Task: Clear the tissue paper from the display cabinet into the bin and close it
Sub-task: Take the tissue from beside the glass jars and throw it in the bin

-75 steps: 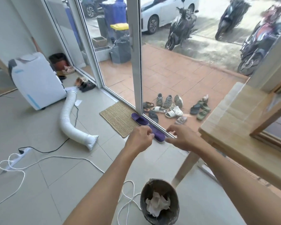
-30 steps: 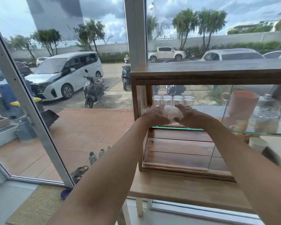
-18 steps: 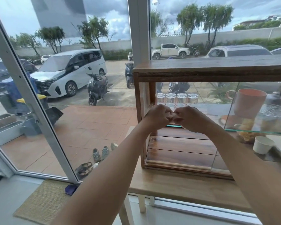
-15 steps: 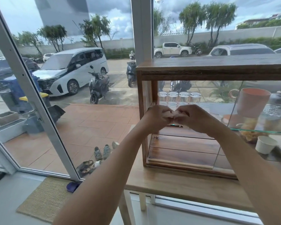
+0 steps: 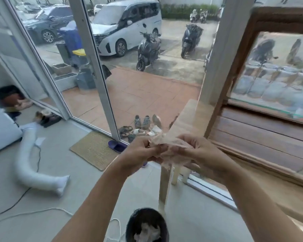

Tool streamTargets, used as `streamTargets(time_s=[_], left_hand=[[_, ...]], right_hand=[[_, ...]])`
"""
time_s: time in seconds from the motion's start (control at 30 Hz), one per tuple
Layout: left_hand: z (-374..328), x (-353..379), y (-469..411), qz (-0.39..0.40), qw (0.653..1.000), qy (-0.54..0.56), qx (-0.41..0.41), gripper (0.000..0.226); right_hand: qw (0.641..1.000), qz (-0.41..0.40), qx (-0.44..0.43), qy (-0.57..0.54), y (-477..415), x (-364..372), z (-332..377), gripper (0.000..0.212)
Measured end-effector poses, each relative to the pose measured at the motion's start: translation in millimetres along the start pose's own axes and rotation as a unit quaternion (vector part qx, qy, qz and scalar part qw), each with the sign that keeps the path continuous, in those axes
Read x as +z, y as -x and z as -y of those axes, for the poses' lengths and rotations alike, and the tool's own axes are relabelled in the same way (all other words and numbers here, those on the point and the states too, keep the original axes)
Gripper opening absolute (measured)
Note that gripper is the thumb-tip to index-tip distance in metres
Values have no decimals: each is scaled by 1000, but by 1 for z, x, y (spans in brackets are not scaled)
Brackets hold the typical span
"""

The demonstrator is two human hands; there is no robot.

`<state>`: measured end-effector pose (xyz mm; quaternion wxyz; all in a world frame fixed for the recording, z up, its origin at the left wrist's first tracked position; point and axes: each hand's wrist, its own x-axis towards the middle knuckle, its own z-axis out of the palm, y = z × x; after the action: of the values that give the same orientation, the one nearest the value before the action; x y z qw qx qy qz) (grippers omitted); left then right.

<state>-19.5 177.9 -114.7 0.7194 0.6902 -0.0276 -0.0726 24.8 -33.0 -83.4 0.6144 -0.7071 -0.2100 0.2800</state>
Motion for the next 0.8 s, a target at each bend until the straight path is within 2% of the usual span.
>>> streamTargets(time_s=[0.23, 0.4, 0.43, 0.6, 0.7, 0.8], left_hand=[[141, -68, 52, -135, 972, 103, -160, 39], [273, -79, 73, -220, 916, 156, -297, 7], [300, -78, 75, -231, 905, 161, -319, 3], [427, -69, 69, -268, 860, 171, -400, 22], [498, -66, 61, -280, 841, 164, -433, 21], [559, -63, 52, -279, 830, 144, -461, 21]], right_hand=[[982, 50, 171, -68, -76, 95, -135, 42], [944, 57, 310, -94, -103, 139, -275, 29], [937, 54, 334, -91, -107, 145, -304, 30], [903, 34, 420, -85, -122, 164, -434, 20], [885, 11, 460, -69, -132, 170, -507, 33], [874, 5, 484, -50, -139, 172, -564, 31]])
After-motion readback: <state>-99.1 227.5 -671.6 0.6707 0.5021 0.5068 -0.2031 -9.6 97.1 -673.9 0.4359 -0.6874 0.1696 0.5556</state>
